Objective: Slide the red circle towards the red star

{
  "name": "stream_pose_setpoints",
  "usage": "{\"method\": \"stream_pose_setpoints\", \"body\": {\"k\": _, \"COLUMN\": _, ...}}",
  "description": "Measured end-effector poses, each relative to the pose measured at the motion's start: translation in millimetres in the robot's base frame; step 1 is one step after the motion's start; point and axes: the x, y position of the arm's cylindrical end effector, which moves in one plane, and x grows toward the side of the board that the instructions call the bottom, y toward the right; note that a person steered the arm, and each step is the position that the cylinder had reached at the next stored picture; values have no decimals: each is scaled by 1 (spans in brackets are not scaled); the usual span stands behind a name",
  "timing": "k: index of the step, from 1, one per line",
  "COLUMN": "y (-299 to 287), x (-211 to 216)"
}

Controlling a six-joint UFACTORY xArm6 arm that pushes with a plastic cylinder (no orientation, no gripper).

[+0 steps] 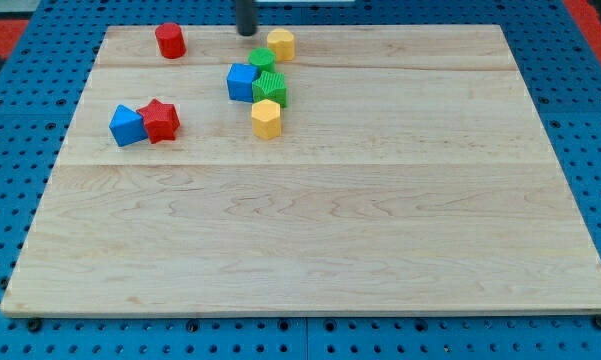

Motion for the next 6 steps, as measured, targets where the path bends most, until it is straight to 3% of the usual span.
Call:
{"method": "stream_pose_setpoints", "body": {"k": 2, "y": -95, "x": 0}}
{"method": "stream_pose_setpoints", "body": {"k": 3, "y": -108, "x": 14}}
{"method": "stream_pose_setpoints", "body": {"k": 5, "y": -59, "x": 79}}
{"method": "stream_pose_setpoints", "body": {"k": 6, "y": -39, "x": 81}}
